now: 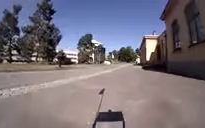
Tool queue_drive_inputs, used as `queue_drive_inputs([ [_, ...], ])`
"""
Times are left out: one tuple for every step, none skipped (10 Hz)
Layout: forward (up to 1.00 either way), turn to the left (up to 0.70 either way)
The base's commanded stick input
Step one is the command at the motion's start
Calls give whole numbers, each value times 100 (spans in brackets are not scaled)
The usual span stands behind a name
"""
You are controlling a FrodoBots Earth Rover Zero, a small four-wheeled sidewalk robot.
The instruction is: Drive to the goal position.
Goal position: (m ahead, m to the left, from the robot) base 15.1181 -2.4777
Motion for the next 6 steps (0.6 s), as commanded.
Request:
queue_drive_inputs([
  [70, 0],
  [70, 0],
  [70, 0],
  [70, 0],
  [70, 0],
  [70, 0],
])
